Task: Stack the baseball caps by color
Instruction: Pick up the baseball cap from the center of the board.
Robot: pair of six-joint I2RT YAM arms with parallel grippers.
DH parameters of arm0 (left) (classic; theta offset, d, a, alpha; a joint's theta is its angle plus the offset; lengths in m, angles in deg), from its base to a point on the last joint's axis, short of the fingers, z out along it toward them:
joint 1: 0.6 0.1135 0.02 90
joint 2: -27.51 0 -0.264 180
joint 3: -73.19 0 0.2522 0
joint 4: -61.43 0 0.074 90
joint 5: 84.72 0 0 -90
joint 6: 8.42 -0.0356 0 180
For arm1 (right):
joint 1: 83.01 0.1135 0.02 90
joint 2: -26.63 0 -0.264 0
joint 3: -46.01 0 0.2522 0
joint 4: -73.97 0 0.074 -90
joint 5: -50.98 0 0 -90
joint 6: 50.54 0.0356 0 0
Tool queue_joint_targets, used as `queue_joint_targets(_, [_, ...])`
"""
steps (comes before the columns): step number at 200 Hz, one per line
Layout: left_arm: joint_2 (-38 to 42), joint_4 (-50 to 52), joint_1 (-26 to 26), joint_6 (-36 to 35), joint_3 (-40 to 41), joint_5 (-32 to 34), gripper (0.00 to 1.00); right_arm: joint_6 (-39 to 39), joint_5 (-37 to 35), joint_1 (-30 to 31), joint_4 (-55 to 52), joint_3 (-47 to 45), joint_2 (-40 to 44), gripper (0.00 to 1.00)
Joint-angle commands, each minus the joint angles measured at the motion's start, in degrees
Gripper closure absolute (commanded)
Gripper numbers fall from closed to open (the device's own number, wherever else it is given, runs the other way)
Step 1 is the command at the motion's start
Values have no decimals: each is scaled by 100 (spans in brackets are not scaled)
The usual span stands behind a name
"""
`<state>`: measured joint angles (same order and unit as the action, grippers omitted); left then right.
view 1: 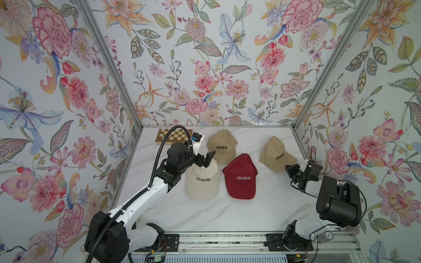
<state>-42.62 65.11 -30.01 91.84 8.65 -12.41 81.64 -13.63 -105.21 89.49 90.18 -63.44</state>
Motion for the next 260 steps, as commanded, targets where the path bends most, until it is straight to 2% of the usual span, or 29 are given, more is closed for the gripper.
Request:
queue_joint_targets(1, [-36, 23, -64, -55, -246, -82, 0, -477, -193, 2, -804, 171, 567, 100])
queue_joint_targets(62, [-232, -93, -83, 183, -615, -418, 0, -938, 39, 31, -1765, 1142, 2041, 100])
queue_joint_targets(104, [-529, 42, -84, 460, -1134, -693, 0, -1098, 859, 201, -1937, 1909, 2408, 100])
queue_joint_targets(124, [-725, 202, -85, 616, -1537, -882, 0, -1168, 1586, 389, -1627, 2161, 2541, 100])
queue_joint_targets(147, [-1023, 191, -81, 934, -2055, -1456, 0, -1352, 2441, 826, -1166, 2331, 2622, 100])
queue_joint_targets(167, [-1249, -296, -87, 1457, -2312, -2246, 0, -1808, 2749, 1356, -1211, 2458, 2702, 100])
queue_joint_targets(197, [-1365, -1225, -84, 2276, -2240, -2933, 0, -2020, 2943, 1785, -1180, 2544, 2736, 100])
queue_joint_targets(260, [-1351, -1913, -73, 2895, -1883, -3135, 0, -2152, 3121, 2104, -1146, 2663, 2717, 100])
